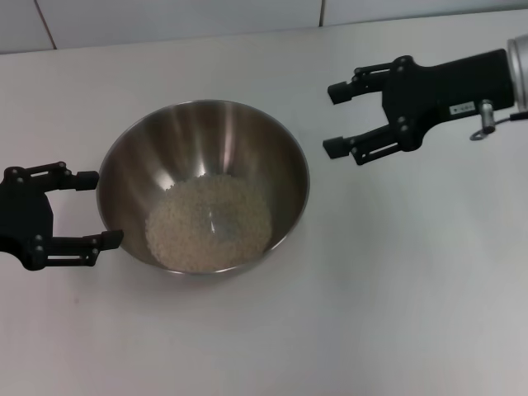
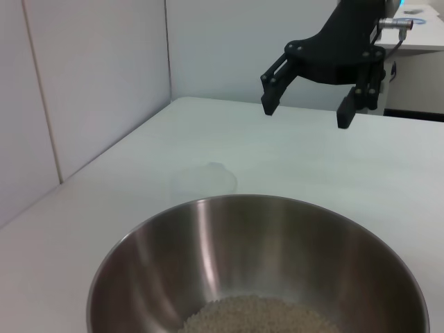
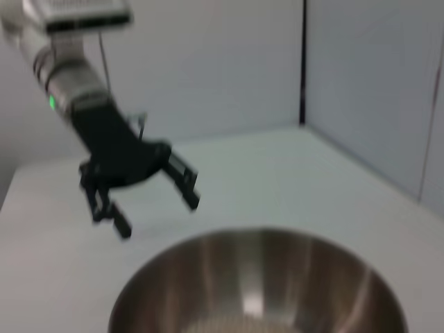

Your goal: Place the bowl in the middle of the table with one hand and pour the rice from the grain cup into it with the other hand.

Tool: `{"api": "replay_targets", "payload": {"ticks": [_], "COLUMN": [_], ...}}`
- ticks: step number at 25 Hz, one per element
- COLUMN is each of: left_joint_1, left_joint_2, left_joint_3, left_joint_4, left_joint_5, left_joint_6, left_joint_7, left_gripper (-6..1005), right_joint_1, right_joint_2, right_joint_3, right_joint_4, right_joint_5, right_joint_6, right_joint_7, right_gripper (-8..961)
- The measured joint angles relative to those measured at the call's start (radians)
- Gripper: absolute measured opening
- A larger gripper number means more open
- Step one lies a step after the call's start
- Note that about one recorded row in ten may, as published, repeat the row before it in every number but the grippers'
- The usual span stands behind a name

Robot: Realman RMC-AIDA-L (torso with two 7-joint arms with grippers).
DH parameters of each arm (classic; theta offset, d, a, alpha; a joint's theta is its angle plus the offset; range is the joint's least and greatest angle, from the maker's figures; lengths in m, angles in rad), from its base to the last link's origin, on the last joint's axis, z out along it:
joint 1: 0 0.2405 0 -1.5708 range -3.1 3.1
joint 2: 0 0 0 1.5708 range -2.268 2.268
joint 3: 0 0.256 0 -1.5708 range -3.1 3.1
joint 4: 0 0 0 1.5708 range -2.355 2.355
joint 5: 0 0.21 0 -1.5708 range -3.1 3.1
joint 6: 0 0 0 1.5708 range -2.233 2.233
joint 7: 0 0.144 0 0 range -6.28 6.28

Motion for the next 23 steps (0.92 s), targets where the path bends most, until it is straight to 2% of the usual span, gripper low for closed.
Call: {"api": "replay_targets", "payload": {"ticks": [3, 4, 8, 23], "left_joint_1": [-0.001, -0.001, -0.001, -0.001], "left_joint_2": [-0.001, -0.001, -0.002, -0.002], "left_joint_3": [0.002, 0.0, -0.001, -0.002], "left_joint_4": [0.0, -0.002, -0.009, -0.027], "left_joint_5": [0.0, 0.0, 0.001, 0.001], "left_joint_6": [0.0, -0.001, -0.005, -0.007], "left_joint_7": [0.0, 0.001, 0.004, 0.01], "left_gripper": [862, 862, 862, 862], "right_joint_1": [-0.042, -0.061, -0.08, -0.114], "right_joint_2": [0.003, 0.002, 0.003, 0.004], "right_joint_3": [-0.204, -0.303, -0.382, -0.411], "right_joint_4": [-0.092, -0.126, -0.162, -0.177], "right_joint_5": [0.056, 0.081, 0.093, 0.154], "right_joint_6": [0.051, 0.08, 0.11, 0.13], "right_joint_7": [0.106, 0.154, 0.188, 0.19], "right_gripper": [834, 835, 834, 833]}}
